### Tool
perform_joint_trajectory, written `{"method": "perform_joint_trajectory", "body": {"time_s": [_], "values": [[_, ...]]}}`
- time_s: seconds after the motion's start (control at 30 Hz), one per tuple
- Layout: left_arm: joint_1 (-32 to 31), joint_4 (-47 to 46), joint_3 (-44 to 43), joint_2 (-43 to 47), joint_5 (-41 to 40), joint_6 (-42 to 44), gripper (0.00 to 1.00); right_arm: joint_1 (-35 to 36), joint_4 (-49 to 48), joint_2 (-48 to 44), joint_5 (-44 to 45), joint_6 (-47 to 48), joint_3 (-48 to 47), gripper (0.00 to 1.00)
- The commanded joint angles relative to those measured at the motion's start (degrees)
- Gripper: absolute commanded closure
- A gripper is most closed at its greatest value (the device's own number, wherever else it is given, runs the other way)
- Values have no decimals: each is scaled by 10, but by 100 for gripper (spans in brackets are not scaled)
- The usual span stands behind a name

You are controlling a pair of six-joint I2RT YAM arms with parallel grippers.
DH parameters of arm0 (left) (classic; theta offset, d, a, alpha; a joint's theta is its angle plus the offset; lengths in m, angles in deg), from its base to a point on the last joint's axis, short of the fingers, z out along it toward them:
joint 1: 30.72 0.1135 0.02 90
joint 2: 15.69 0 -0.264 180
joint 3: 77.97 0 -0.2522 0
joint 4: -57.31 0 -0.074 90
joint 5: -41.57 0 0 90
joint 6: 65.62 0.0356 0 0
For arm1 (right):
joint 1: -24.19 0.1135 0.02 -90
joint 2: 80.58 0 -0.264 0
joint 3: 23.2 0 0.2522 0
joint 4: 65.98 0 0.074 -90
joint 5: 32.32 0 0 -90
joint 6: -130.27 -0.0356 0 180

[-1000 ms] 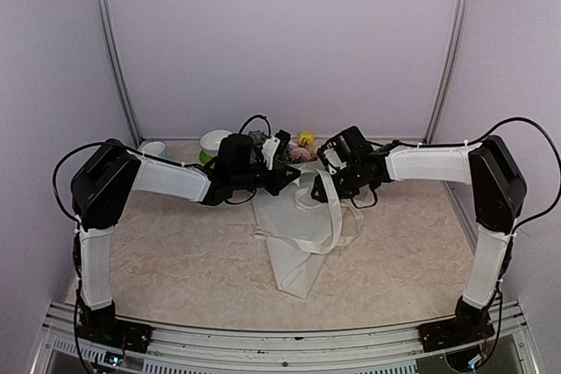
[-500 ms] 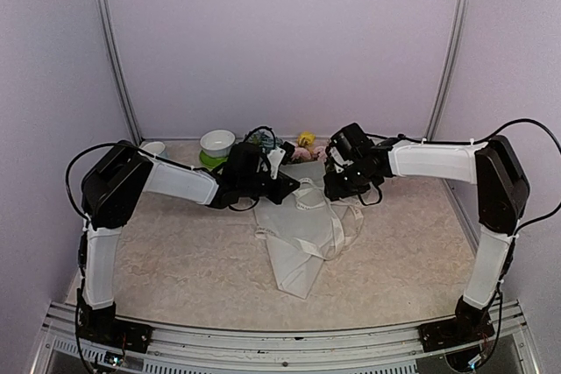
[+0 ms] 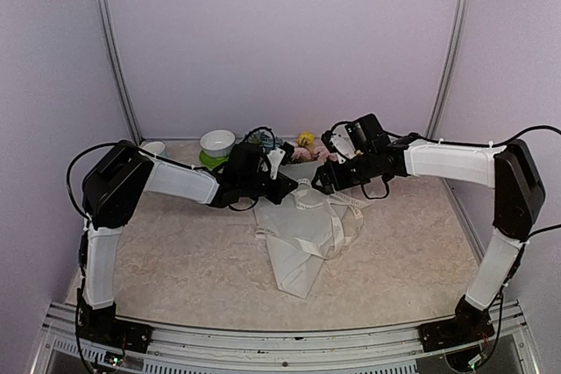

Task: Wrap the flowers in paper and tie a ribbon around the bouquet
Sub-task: Cross the ribbon over the folded bouquet.

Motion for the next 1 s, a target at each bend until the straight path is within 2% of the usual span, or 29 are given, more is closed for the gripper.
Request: {"method": "perform_joint_trajectory", "body": {"time_s": [0.0, 0.1, 0.2, 0.43, 0.53, 0.57, 0.6, 0.63, 0.67, 0.7, 0.73, 0.77, 0.9, 0.97], "values": [[-1, 4, -11, 13, -6, 13, 100, 10, -64, 12, -75, 32, 4, 13], [-2, -1, -9, 22, 1, 16, 100, 11, -68, 39, -100, 45, -19, 17], [-3, -4, -9, 26, 6, 21, 100, 10, -52, 65, -65, 45, -40, 27], [-3, -12, -2, 40, 19, 28, 100, 5, -33, 107, -32, 49, -56, 71], [-5, -19, 6, 46, 31, 34, 100, 3, -24, 111, 7, 40, -61, 86], [-5, -21, 10, 49, 36, 36, 100, 2, -25, 107, 15, 36, -59, 96], [-5, -22, 13, 51, 39, 37, 100, 1, -27, 103, 22, 33, -57, 100], [-6, -20, 14, 53, 40, 38, 100, 0, -29, 97, 21, 30, -53, 100], [-6, -17, 14, 54, 42, 39, 97, -1, -33, 90, 17, 29, -50, 100], [-6, -13, 14, 55, 44, 43, 84, -3, -34, 84, 11, 28, -47, 100], [-5, -10, 15, 57, 46, 47, 62, -7, -32, 77, -1, 23, -46, 100], [-4, -10, 18, 61, 52, 53, 53, -14, -29, 68, -17, 16, -44, 100], [6, -56, 61, 107, 122, 102, 48, -52, -37, 29, -111, -13, -16, 100], [8, -58, 78, 127, 190, 174, 48, -67, -50, 10, -154, -19, -4, 100]]}}
